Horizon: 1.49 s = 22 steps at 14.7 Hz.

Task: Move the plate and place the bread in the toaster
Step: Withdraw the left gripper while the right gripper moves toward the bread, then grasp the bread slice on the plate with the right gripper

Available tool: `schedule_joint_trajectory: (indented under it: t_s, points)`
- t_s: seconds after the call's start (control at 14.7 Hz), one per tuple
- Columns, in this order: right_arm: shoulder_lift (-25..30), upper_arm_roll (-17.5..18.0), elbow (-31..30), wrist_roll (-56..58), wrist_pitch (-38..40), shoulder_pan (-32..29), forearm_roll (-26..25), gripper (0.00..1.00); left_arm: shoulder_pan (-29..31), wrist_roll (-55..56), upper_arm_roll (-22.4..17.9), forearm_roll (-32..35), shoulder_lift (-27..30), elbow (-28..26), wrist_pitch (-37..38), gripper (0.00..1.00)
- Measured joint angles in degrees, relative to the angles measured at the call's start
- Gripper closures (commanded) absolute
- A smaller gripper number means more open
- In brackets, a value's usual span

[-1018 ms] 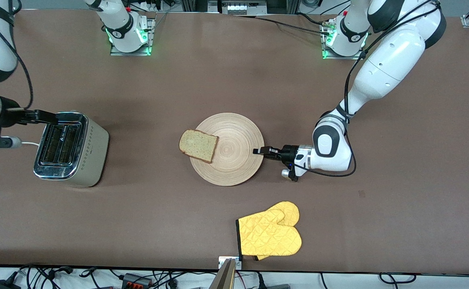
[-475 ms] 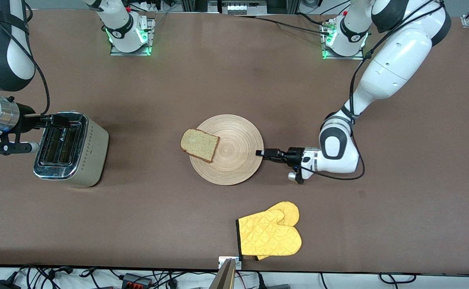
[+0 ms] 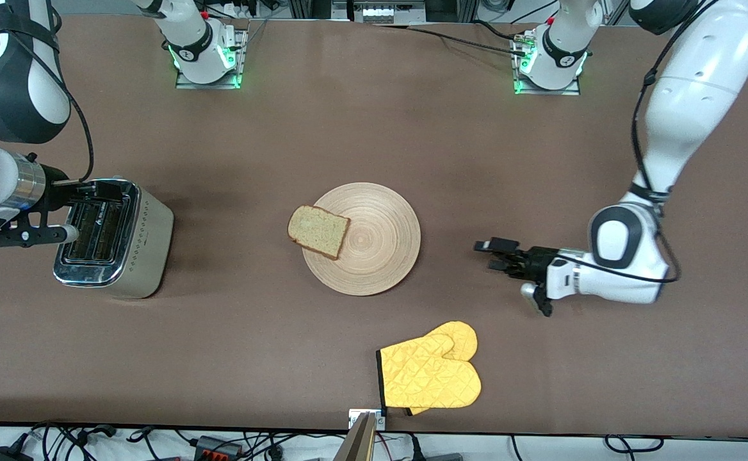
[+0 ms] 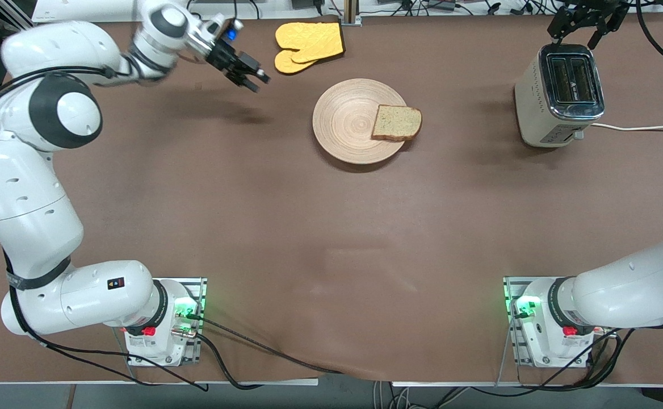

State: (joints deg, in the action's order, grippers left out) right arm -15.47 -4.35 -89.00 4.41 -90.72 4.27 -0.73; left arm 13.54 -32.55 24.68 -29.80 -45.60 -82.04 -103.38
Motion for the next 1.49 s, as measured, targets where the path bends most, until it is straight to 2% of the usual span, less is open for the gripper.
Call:
schedule_joint_trajectory:
  t_s: [0.14, 0.34, 0.54, 0.68, 0.75, 0.81, 0.95, 1.09, 1.15, 1.29, 1.49]
  points:
    - [-0.5, -0.1, 0.0, 0.7, 0.0, -0.1, 1.1, 0.0, 0.2, 3.6, 0.1, 10.4, 3.2, 4.7, 8.3, 0.0]
    - [-1.3, -0.1, 0.0, 1.4, 0.0, -0.1, 3.4, 0.0, -0.6, 7.0, 0.4, 23.4, 9.9, 6.5, 14.4, 0.0]
    - [-1.6, -0.1, -0.3, 0.1, 0.1, 0.3, 12.2, 0.0, -1.0, 15.4, 0.6, 32.1, 17.1, 6.7, 18.4, 0.0]
    - [-1.6, 0.0, -1.2, -7.0, 0.1, 1.1, 17.6, 0.0, -1.7, 18.7, 0.3, 36.6, 21.2, 6.7, 19.5, 0.0]
    - [-1.6, 0.1, -1.8, -10.5, -0.3, 2.0, 19.3, 0.0, -3.3, 19.6, -1.0, 38.3, 23.1, 6.7, 20.0, 0.0]
    - [-1.7, 0.2, -2.5, -12.6, -1.6, 3.1, 20.1, 0.0, -6.1, 21.1, -4.5, 38.7, 25.1, 6.5, 20.3, 0.0]
    - [-1.9, 0.2, -4.8, -14.7, -6.2, 5.2, 20.9, 0.0, -12.3, 27.6, -14.0, 35.6, 29.7, 4.7, 20.1, 0.0]
    - [-1.9, 0.3, -10.0, -15.1, -13.4, 6.4, 23.7, 0.0, -16.0, 33.7, -22.4, 31.8, 34.2, 1.3, 17.8, 0.0]
    - [-1.7, 0.3, -13.2, -15.0, -17.4, 6.9, 25.1, 0.0, -16.5, 34.3, -24.6, 30.9, 36.1, -0.9, 15.3, 0.0]
    - [-0.2, 0.4, -20.4, -14.8, -26.4, 8.2, 27.7, 0.0, -16.7, 32.8, -26.2, 30.5, 39.7, -6.3, 10.2, 0.0]
    - [4.2, 0.9, -32.7, -9.6, -40.2, 11.6, 37.8, 0.0, -17.5, 31.2, -26.0, 30.2, 45.1, -12.7, 8.4, 0.0]
